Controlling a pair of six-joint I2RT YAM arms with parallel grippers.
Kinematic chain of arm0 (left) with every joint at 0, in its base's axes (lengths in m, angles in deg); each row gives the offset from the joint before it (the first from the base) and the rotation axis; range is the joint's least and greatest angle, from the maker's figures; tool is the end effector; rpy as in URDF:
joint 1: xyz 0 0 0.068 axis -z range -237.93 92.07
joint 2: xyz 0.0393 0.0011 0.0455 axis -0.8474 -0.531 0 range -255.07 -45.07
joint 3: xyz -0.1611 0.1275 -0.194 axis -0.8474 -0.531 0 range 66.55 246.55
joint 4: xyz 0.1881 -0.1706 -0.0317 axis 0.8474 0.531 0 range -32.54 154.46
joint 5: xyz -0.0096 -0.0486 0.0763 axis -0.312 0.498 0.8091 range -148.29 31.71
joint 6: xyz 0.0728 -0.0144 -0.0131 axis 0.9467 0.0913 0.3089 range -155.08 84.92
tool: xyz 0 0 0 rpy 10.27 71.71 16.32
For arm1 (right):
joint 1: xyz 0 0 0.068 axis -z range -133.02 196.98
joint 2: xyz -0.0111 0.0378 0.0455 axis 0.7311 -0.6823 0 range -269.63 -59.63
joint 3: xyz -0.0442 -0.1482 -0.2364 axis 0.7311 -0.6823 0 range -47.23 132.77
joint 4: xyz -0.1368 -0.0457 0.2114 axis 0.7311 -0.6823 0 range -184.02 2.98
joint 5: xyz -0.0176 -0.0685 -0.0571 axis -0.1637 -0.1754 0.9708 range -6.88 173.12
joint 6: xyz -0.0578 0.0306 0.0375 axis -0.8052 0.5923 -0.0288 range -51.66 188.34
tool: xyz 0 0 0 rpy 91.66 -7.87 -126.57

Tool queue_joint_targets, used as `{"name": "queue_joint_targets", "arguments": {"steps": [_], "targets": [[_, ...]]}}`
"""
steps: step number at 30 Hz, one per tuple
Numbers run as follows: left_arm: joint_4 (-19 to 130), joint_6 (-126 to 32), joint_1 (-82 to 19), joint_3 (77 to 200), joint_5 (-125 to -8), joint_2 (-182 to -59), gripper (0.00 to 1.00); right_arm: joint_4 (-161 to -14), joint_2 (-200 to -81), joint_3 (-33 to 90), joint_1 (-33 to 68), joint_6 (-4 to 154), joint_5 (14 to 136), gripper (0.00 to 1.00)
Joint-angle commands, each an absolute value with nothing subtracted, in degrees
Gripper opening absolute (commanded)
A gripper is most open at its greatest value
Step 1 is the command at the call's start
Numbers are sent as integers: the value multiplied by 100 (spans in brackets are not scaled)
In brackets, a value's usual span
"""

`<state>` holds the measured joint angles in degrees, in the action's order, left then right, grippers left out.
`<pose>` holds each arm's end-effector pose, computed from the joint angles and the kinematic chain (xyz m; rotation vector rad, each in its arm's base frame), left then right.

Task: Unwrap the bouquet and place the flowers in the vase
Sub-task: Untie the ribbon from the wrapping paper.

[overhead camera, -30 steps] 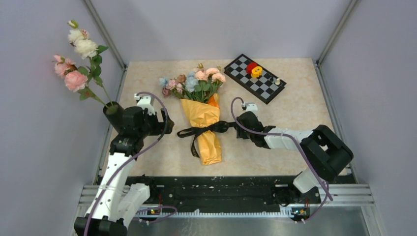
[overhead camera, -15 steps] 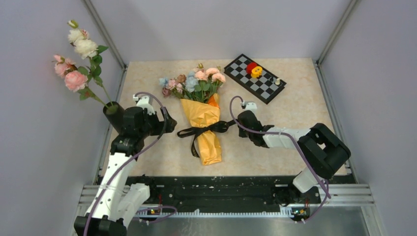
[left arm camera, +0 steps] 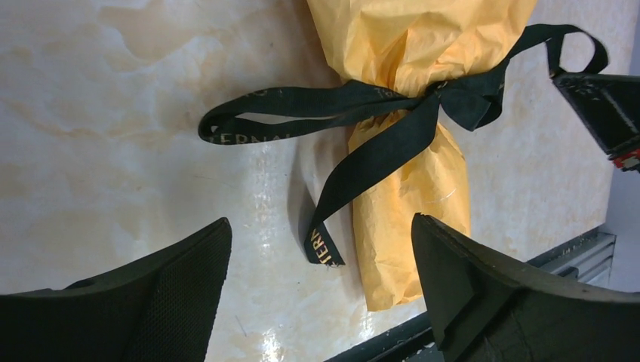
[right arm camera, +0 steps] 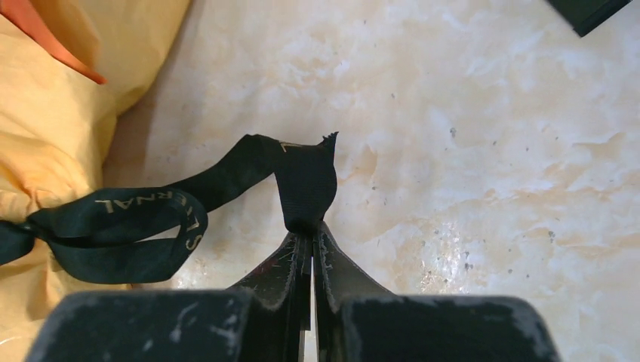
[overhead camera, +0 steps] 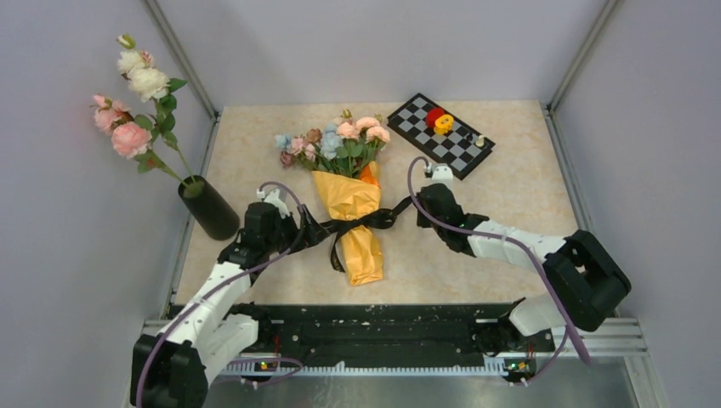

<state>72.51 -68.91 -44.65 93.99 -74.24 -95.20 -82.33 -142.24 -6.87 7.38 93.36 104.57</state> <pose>0.1857 -0.0619 0.2044 -0.2550 2.2942 -0.7472 0.2518 0.1783 0.1877 -0.0747 2.1814 0.2243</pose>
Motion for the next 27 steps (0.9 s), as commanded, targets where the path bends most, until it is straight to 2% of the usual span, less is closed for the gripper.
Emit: {"name": "queue_joint_targets", "arguments": {"steps": [1,3,7,13,27], "targets": [[6114,-7359,-4226,9115,-7705,-9776,89,-8183,-13694,-871,804,9256,10598,0],[5958,-7410,-4006,9074,-7482,-9966,83,-8181,-13592,-918,817,9249,10593,0],[5832,-7515,-3477,9115,-6902,-10356,78,-8192,-13477,-944,848,9238,10586,0],[5790,-7563,-3187,9126,-6367,-10853,75,-8194,-13343,-993,865,9263,10541,0],[5280,-7665,-2855,9273,-6243,-11623,45,-8183,-13271,-1067,874,9269,10536,0]]}}
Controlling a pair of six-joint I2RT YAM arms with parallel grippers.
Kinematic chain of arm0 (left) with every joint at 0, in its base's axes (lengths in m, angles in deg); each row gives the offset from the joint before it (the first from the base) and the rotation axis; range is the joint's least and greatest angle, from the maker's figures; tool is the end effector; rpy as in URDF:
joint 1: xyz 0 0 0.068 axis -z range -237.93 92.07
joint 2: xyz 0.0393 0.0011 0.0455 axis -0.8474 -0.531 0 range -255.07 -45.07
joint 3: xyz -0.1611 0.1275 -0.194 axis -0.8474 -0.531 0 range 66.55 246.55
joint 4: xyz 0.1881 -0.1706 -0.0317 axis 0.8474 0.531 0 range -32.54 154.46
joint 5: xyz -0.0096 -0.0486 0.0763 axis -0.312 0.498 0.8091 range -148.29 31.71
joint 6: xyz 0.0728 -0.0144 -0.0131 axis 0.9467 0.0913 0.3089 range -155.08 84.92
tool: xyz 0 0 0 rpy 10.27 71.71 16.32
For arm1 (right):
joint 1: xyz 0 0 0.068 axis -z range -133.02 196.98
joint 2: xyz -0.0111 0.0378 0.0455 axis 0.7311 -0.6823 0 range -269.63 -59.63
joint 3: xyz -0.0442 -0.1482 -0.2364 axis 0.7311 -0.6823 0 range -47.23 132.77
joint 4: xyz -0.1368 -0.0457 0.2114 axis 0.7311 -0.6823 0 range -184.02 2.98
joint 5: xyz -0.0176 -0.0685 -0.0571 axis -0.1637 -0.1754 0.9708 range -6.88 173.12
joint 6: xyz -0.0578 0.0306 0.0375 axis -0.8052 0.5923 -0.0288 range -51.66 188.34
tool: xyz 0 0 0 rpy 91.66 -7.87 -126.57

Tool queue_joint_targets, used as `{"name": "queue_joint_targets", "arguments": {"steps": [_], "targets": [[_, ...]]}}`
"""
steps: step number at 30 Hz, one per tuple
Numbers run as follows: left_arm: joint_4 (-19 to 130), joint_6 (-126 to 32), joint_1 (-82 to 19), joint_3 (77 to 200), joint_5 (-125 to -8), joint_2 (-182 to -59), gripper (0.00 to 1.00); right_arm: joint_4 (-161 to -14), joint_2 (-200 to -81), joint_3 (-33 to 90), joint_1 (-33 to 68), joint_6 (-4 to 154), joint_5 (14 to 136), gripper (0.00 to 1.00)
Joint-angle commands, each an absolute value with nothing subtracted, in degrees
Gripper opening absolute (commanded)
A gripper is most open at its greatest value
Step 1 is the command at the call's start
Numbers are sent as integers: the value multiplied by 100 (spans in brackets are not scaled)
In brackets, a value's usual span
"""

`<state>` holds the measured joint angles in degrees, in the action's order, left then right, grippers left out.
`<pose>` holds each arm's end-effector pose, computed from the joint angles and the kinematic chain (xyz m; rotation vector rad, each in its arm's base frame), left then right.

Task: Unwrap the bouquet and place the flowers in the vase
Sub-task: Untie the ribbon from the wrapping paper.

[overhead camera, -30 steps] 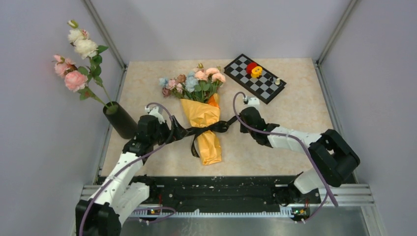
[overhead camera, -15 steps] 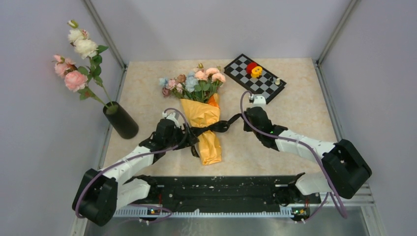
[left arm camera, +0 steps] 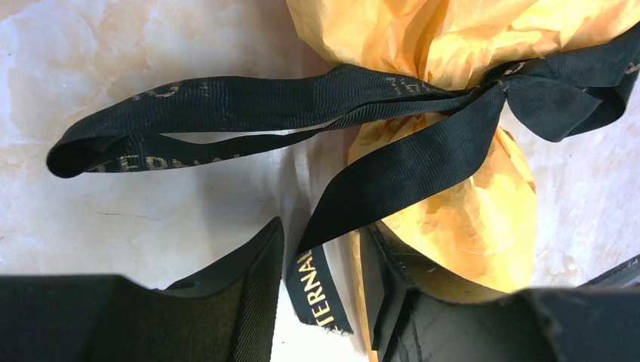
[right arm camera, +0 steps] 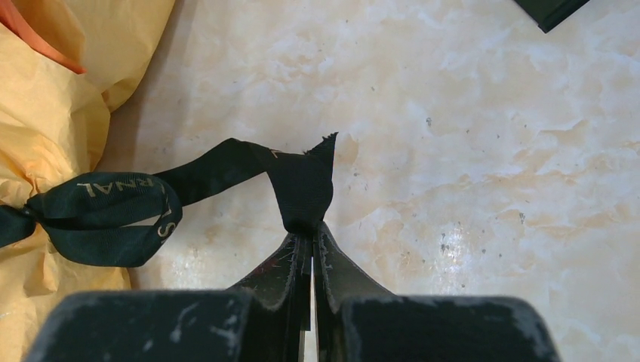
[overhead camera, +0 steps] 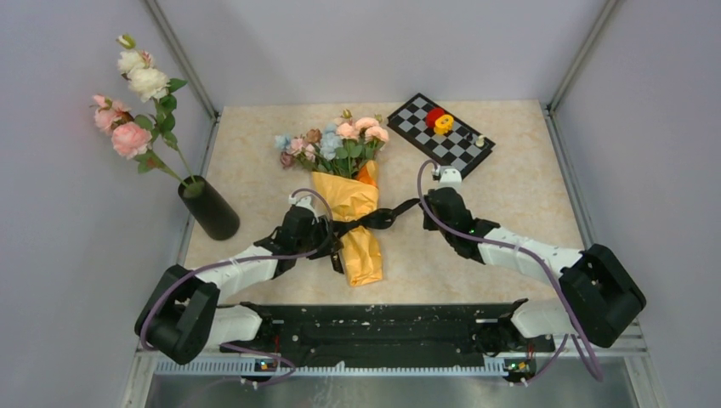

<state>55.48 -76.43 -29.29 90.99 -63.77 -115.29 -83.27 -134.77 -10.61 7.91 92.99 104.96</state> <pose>0.2043 -0.1186 0.1469 -0.2208 2.4344 -0.6937 0.2349 0.1604 0.2005 -0.0540 2.1371 0.2389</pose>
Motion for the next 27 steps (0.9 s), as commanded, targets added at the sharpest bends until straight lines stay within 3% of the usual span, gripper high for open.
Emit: {"name": "queue_joint_targets", "arguments": {"steps": [1,8,15,24,27], "targets": [[5280,-7666,-2847,9266,-6220,-11627,43,-8183,-13261,-1075,872,9264,10535,0],[5321,-7666,-2772,9286,-6093,-11660,28,-8173,-13260,-1111,874,9264,10518,0],[5531,-7656,-2742,9331,-5883,-11585,21,-8218,-13122,-1122,868,9246,10556,0],[5705,-7660,-2723,9359,-5882,-11285,1,-8316,-13133,-1079,872,9158,10499,0],[5720,-7604,-2719,9397,-5882,-11174,0,-8375,-13126,-1022,874,9091,10373,0]]}}
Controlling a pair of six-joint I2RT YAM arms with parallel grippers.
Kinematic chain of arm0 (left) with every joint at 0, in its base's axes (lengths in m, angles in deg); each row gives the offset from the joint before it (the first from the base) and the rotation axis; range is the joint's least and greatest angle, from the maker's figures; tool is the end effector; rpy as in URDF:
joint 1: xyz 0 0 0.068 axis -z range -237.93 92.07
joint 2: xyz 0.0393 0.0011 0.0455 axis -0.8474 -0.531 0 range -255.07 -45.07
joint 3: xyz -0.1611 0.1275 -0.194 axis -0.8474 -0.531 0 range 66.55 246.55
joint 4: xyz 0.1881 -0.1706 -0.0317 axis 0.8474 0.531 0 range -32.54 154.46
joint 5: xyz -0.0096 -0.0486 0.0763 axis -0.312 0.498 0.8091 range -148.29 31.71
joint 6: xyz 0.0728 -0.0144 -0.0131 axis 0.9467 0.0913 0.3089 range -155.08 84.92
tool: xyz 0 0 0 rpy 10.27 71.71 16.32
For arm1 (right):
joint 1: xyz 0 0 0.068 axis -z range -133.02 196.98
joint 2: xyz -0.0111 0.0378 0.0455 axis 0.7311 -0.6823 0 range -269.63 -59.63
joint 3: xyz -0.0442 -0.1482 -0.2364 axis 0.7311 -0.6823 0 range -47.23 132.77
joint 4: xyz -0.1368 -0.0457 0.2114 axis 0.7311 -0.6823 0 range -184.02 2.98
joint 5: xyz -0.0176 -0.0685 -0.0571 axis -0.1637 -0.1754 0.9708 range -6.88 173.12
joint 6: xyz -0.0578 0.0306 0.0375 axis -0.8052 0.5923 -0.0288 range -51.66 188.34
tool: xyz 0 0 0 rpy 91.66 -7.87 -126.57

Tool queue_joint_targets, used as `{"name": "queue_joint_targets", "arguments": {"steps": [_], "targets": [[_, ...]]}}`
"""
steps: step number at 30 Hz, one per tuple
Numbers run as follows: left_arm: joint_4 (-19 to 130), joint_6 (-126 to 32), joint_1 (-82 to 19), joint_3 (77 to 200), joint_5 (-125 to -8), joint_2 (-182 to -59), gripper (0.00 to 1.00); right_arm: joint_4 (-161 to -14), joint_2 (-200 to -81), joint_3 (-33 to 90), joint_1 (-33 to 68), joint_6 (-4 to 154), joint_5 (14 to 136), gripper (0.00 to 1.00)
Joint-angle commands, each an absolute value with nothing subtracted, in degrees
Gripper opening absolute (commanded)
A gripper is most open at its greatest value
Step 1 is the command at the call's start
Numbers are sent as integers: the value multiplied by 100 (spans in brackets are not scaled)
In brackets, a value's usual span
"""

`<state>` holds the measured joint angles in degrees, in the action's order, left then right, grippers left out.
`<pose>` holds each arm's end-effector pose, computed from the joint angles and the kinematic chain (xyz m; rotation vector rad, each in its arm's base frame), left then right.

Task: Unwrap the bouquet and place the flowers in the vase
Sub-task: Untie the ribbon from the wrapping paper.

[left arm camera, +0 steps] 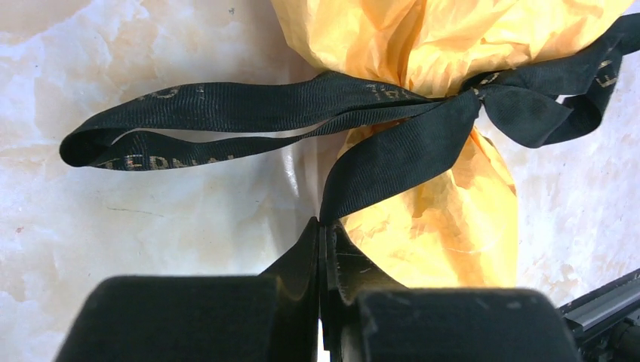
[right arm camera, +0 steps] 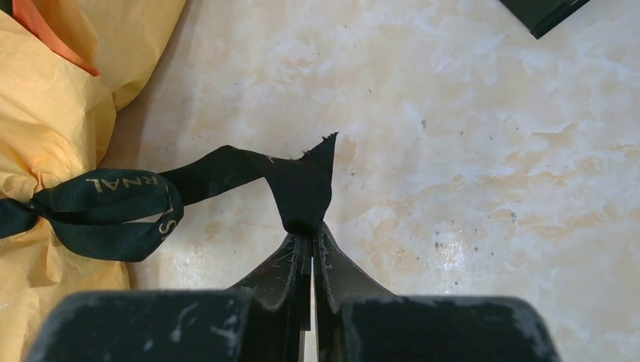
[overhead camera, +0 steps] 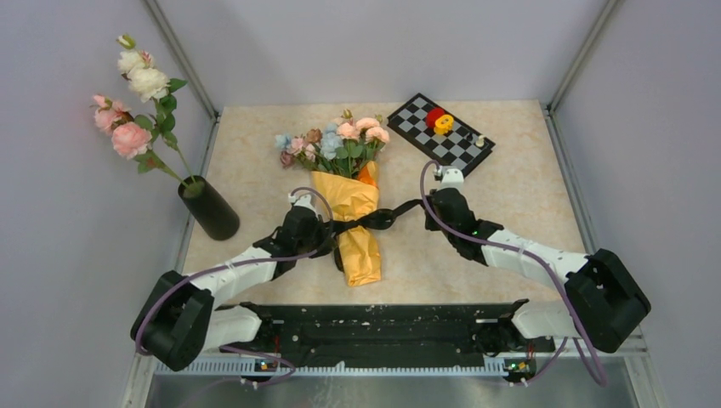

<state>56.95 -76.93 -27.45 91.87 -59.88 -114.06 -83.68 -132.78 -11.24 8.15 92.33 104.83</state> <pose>0.2028 -0.1216 0.1536 -0.2251 2.4090 -0.6456 0.2312 0.1560 0.2051 -0.0584 2.1227 0.2419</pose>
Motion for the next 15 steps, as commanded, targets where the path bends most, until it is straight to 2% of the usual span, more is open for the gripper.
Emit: {"name": "queue_joint_targets", "arguments": {"steps": [1,15], "targets": [[5903,-7578,-2723,9443,-5882,-11144,0,-8407,-13122,-999,871,9050,10318,0],[6624,-7263,-2721,9886,-5882,-11049,0,-8589,-13029,-935,872,8938,10309,0]]}}
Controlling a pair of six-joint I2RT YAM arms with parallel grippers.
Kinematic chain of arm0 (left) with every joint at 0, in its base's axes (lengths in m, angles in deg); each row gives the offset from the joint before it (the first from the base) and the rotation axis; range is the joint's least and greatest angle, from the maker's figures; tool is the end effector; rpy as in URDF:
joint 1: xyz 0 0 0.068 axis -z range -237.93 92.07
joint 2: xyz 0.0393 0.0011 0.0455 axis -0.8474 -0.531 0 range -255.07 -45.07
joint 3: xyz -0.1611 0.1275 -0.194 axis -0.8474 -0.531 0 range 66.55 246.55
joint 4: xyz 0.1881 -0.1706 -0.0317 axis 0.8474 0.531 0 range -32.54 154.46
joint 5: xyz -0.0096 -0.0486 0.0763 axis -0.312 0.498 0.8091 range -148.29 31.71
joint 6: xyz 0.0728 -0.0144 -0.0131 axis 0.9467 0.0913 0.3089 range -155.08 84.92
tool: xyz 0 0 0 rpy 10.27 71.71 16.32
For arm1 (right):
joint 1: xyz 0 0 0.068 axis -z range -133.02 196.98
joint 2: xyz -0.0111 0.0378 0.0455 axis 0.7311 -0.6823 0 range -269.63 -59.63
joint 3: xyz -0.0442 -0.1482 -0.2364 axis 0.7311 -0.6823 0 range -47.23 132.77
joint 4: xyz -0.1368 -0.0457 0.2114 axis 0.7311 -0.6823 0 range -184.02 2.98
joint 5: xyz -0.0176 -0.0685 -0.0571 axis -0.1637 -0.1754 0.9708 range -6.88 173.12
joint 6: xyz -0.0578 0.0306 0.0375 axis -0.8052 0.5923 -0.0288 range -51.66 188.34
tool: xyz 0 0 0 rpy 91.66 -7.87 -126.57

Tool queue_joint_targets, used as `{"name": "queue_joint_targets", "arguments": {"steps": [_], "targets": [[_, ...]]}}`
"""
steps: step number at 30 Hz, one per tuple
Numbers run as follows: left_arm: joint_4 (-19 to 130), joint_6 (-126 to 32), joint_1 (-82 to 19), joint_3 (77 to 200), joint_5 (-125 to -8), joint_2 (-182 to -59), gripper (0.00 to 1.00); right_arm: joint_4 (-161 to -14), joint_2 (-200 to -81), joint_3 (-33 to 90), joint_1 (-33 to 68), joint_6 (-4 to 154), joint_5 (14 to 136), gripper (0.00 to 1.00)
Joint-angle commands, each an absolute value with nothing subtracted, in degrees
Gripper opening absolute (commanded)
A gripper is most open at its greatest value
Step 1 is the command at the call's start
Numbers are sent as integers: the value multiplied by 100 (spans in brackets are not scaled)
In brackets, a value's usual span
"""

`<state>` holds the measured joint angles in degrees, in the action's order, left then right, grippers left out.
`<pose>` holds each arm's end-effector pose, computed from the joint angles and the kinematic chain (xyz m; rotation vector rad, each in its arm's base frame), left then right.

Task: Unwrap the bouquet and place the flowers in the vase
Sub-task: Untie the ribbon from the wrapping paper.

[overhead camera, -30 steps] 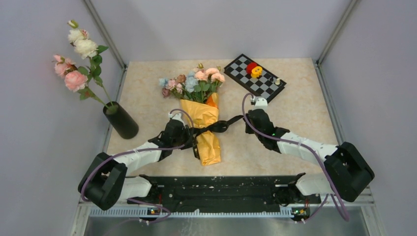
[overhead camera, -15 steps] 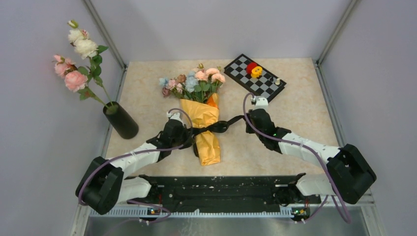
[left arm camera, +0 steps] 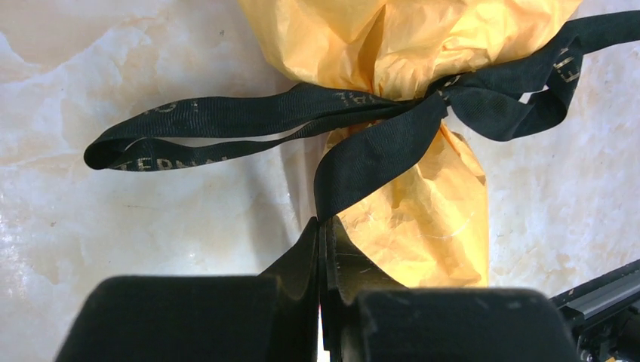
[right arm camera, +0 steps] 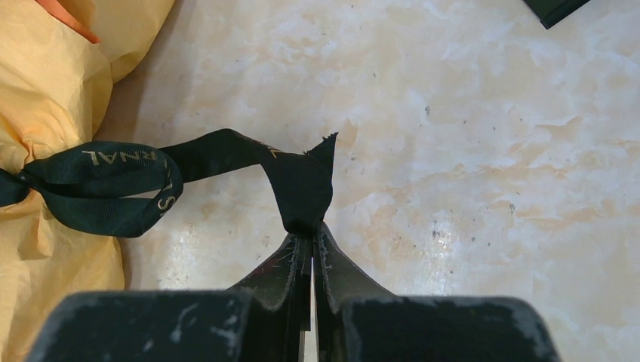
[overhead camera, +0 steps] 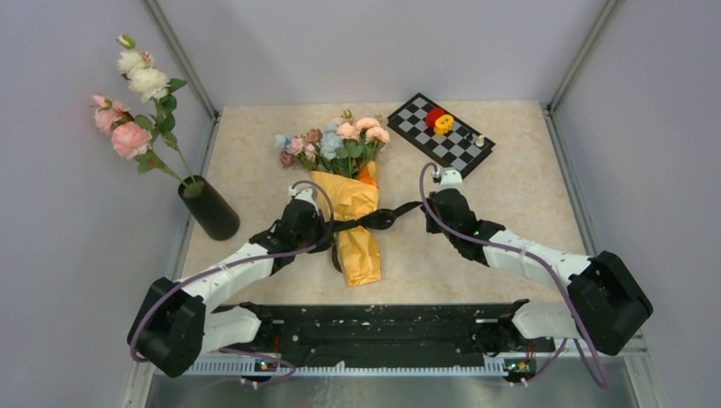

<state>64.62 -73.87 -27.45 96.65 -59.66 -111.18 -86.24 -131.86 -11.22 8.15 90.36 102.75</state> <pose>0.2043 -0.1221 0.1780 -0.1622 2.4054 -0.6171 0.2267 0.1551 0.2039 -0.1245 2.1546 0.2408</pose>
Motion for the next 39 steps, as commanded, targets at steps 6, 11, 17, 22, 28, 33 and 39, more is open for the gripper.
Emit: {"name": "queue_joint_targets", "arguments": {"steps": [6,11,17,22,28,33,39], "targets": [[6937,-7301,-2721,10078,-5661,-11219,0,-8684,-13012,-909,870,9098,10672,0],[7048,-7270,-2719,10124,-5411,-11129,0,-8855,-13064,-930,870,9201,10906,0],[7222,-7276,-2732,10202,-5293,-11182,0,-8790,-13128,-935,870,9294,11037,0],[7276,-7288,-2731,10219,-5283,-11160,0,-8839,-13272,-922,879,9397,11329,0],[7442,-7176,-2726,10302,-5094,-11119,0,-8943,-13460,-899,926,9566,11533,0],[7512,-7124,-2737,10329,-5048,-11147,0,-8907,-13553,-904,936,9585,11538,0],[7481,-7182,-2752,10411,-5266,-11080,0,-8808,-13624,-938,945,9571,11582,0]]}}
